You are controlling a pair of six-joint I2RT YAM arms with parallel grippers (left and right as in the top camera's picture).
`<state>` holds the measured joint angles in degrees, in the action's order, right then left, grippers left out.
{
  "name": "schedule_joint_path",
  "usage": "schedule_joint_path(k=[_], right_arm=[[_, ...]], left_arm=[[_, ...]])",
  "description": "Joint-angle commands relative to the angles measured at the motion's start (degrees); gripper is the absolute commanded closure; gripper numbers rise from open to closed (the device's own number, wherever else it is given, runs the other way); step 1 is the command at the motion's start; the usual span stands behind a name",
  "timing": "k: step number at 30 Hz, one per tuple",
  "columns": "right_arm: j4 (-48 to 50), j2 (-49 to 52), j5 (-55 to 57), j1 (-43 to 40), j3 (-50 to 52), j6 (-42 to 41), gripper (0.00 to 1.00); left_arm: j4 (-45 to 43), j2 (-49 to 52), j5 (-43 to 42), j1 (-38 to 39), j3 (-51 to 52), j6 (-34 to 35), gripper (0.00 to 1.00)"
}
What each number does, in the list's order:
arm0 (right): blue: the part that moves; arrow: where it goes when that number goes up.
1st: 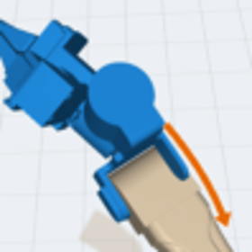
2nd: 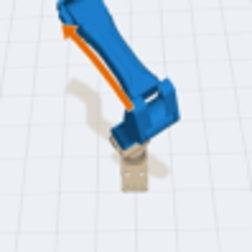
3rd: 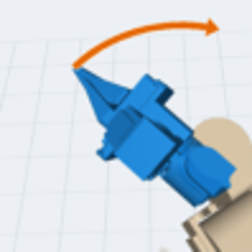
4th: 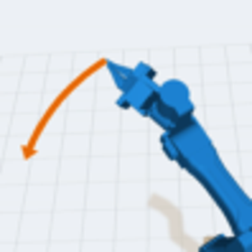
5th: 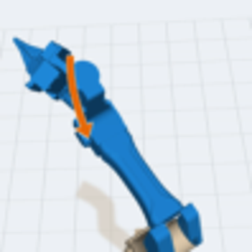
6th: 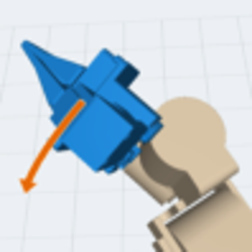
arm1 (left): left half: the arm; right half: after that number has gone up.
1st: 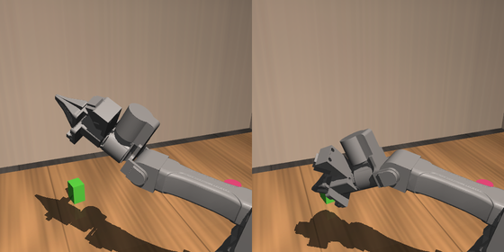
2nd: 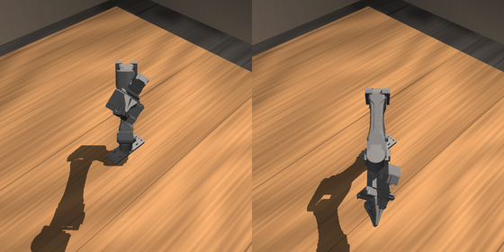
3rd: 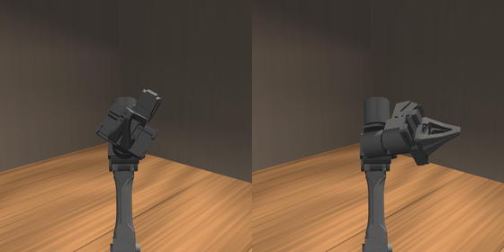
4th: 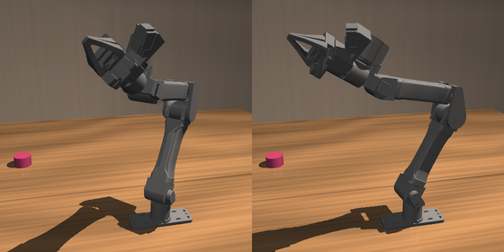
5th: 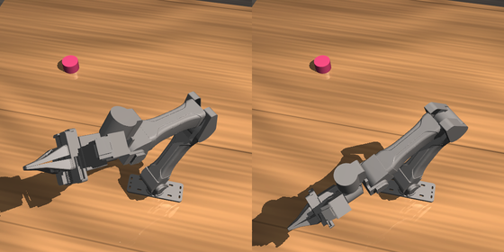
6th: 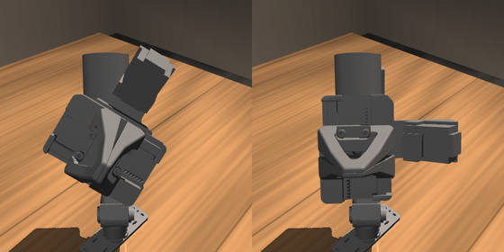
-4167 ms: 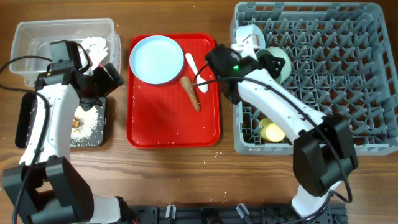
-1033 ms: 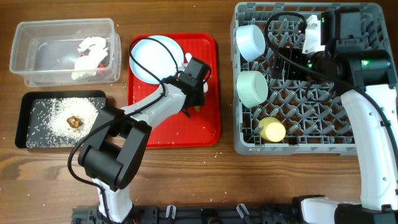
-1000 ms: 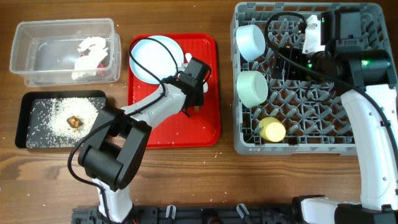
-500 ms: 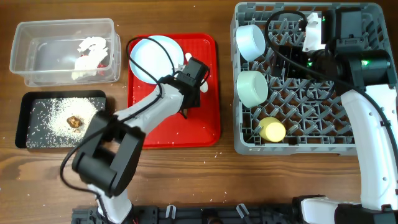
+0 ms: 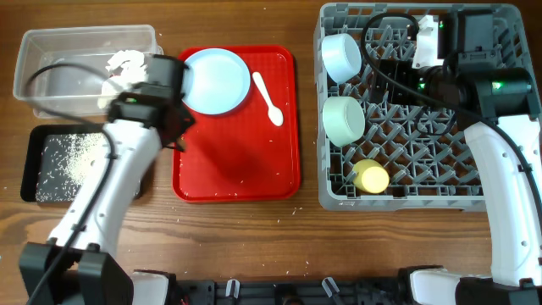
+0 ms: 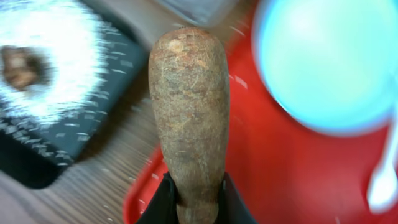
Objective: Sort waste into correct bins and load items into the dishwasher rack
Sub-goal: 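Carry the carrot left and release it onto the black rice tray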
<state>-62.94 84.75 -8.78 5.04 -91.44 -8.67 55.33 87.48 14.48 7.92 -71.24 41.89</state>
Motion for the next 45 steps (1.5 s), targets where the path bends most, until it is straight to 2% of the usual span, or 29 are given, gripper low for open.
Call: schedule_joint_path(k=[1,5,11,16,20,24,33,35,36,38,40,42,45], right_arm=[[0.4,0.2,0.3,-0.1,-0.3,1.1,0.0],[0.2,0.2,2.3,-0.1,-0.3,1.0,0.0],[-0.3,0.2,2.3,-0.1,-0.3,0.9,0.0],[-0.6,0.2,2.3,-0.1,-0.3,0.5,0.0],[-0.6,0.2,2.3,-0.1,-0.3,0.5,0.0],[-0.3,0.2,2.3,-0.1,-0.3,-1.1,0.0],[1.2,0.2,2.3,-0.1,-0.3,-2.5,0.0],[0.9,0.2,2.2,-0.1,-0.3,-2.5,0.0],[0.8,0.2,1.9,-0.1,-0.3,-2.4,0.0],[0.9,0.2,0.0,-0.1,-0.3,-2.4,0.0],[1.7,0.2,-1.8,0.1,-0.3,-2.4,0.0],[3.4,0.2,-3.5,0.9,-0.3,-2.5,0.0],[7.5,0.2,-5.8,3.3,-0.3,-4.2,0.08]], left_arm=[[-1.6,0.7,1.3,-8.1,0.9,6.3,0.96],[-5.9,0.7,1.7,-14.5,4.7,10.2,0.96],[-13.0,0.7,1.7,-19.5,13.2,14.8,0.96],[-22.3,0.7,1.7,-20.2,18.8,14.8,0.96],[-26.5,0.8,2.0,-20.2,20.9,14.8,0.96],[-27.7,1.2,4.9,-20.2,21.9,14.7,0.96],[-29.0,6.2,5.1,-20.2,21.9,14.7,0.91],[-29.6,7.5,5.1,-20.2,21.9,14.7,0.82],[-29.9,8.1,5.1,-20.2,21.9,14.7,0.71],[-30.1,8.1,5.1,-20.2,21.8,13.5,0.31],[-29.8,7.2,5.0,-20.2,21.0,7.3,0.1],[-27.5,5.8,5.1,-20.2,19.2,3.0,0.01],[-22.1,2.8,4.7,-20.2,15.3,-2.5,0.0]])
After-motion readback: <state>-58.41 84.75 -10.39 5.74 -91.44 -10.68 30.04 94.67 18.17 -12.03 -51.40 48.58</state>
